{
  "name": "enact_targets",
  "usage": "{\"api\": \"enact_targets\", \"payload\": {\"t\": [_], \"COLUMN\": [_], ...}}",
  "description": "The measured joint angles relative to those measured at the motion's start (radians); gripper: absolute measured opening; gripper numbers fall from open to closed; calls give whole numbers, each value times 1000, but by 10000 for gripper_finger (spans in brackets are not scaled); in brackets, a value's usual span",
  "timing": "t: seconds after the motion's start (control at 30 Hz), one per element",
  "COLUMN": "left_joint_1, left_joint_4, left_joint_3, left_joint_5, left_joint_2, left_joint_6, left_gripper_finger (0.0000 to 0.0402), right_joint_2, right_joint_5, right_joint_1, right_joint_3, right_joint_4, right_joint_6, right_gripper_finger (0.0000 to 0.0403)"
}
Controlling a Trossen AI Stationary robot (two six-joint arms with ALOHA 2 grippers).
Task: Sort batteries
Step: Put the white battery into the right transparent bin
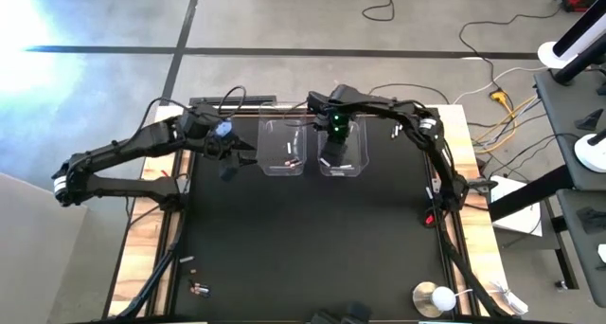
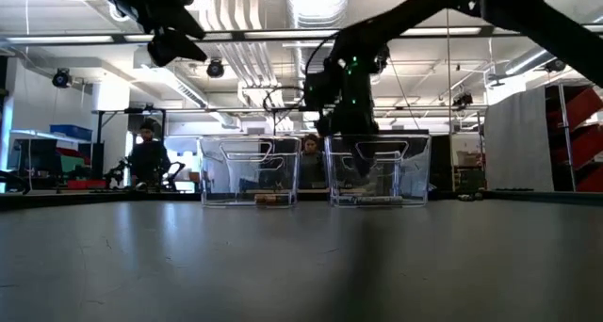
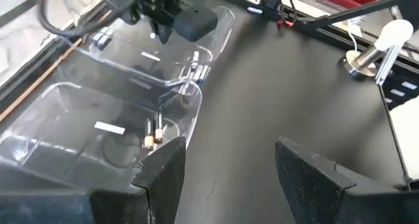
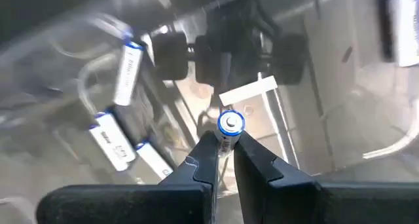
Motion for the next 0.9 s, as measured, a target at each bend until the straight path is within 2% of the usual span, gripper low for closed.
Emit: {"api": "enact_targets", "payload": {"t": [0.13,0.47,0.77,0.9], "left_joint_1": [0,0,0,0], "left_joint_4": [-8,-9,-9,-9], "left_joint_3": [-1,-1,-2,-2], "left_joint_5": [-33,-34,-42,-43], "left_joint_2": [-36,-59,-59,-59], "left_joint_6": [-13,-16,-16,-16], "left_gripper_finger": [213,213,213,213], "right_joint_2": [40,84,72,6], "right_joint_5": [8,43,44,48], "right_joint_1": [-5,-29,-26,-12], "right_joint_3": [-3,-4,-3,2], "right_joint_4": [13,19,10,2], "right_joint_6": [-36,-42,-32,-17], "right_gripper_finger": [24,28,113,152]}}
